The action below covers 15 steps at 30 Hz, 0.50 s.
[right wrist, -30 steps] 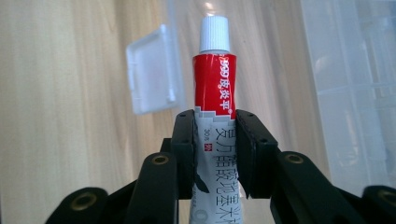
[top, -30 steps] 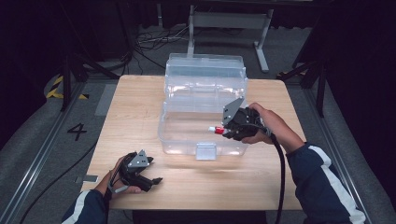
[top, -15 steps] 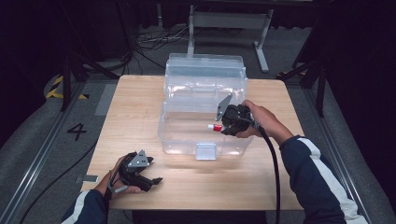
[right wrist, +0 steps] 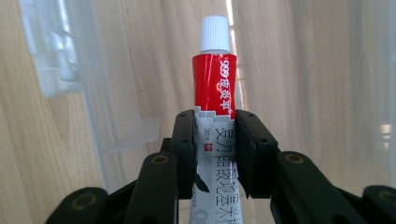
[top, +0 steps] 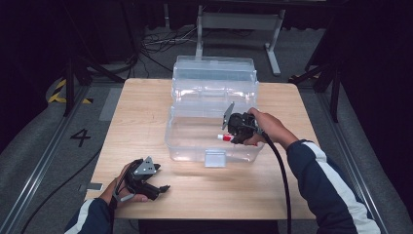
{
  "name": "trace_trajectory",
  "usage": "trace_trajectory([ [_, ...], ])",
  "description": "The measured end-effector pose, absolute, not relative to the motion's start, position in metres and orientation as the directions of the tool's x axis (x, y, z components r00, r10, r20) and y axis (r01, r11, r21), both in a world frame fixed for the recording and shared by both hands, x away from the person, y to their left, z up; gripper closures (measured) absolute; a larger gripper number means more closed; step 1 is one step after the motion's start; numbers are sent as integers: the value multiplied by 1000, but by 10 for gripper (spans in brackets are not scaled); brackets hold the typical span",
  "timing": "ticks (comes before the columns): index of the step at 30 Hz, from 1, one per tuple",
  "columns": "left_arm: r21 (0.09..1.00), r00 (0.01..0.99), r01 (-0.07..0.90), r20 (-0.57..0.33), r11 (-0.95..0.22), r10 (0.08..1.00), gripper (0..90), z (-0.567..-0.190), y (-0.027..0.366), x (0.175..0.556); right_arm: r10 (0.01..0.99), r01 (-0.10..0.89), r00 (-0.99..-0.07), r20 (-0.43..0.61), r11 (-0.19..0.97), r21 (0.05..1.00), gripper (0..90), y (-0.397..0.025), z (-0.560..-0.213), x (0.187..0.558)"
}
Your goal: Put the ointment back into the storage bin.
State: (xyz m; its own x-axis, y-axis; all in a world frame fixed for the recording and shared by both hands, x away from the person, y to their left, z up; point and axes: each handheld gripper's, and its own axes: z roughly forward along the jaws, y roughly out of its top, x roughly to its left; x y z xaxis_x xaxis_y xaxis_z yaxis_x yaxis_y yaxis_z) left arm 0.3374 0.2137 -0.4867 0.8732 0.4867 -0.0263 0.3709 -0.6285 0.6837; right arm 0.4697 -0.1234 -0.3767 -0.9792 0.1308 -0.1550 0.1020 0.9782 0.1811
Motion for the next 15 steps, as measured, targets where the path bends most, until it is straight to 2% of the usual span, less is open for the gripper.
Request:
trace_trajectory([
  [15,681,873,372,-26,-631,486,151,-487,214,337,87,72,-988,-126,991,117,706,-121,-392,468],
])
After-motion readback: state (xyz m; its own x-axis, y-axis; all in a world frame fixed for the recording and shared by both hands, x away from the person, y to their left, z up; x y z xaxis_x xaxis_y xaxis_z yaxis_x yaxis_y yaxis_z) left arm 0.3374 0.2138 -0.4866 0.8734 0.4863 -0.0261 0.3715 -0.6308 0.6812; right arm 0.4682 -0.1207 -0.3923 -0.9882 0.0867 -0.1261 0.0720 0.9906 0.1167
